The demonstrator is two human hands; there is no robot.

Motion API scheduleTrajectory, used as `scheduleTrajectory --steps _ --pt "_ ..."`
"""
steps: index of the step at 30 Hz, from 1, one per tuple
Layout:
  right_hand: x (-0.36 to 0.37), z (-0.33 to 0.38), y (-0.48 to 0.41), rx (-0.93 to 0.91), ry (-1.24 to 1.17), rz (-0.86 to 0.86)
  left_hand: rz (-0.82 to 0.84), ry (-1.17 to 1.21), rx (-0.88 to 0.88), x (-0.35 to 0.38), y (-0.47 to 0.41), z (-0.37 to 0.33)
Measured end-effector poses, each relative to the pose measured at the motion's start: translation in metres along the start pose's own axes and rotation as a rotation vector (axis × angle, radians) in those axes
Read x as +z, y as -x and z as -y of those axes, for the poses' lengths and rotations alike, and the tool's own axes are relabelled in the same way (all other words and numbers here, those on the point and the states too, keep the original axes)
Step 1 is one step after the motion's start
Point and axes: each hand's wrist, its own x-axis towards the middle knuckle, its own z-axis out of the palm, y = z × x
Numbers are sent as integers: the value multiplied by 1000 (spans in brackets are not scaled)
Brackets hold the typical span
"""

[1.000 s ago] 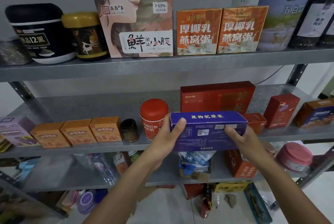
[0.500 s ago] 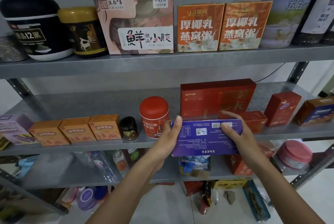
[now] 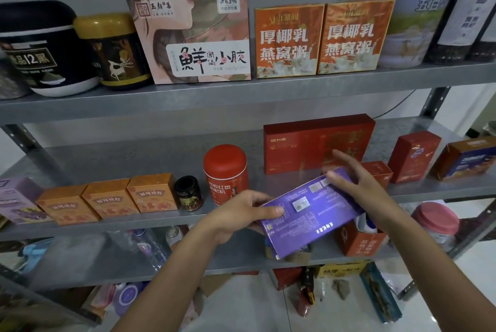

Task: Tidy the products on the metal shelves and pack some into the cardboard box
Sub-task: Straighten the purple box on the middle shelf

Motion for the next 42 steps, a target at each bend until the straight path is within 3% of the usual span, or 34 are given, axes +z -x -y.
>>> scheduleTrajectory --steps 4,6,8,13,18,22,25,29,32,42 --pt "9 -17 -3 -4 -286 -453 -82 278 -12 11 -7 10" --pt "24 -35 8 56 -324 -393 -124 470 -30 20 -13 13" --pt "44 -46 19 137 -316 -201 -156 549 -53 30 -19 13" --pt "45 -45 23 137 -361 -86 -108 439 -74 35 -22 15" --pt "13 -35 23 132 -336 95 -238 527 79 4 -20 9" --pt "3 -31 14 161 -246 224 -163 417 79 -3 -16 2" --pt "8 -36 4 194 -223 141 -240 365 98 1 -20 5" --pt "19 -54 -4 103 -463 -132 -437 485 207 10 -24 13" --pt "37 -56 1 3 -435 -96 -474 524 230 18 -26 18" --pt "41 -50 -1 67 -441 -110 -408 437 209 27 -28 25"
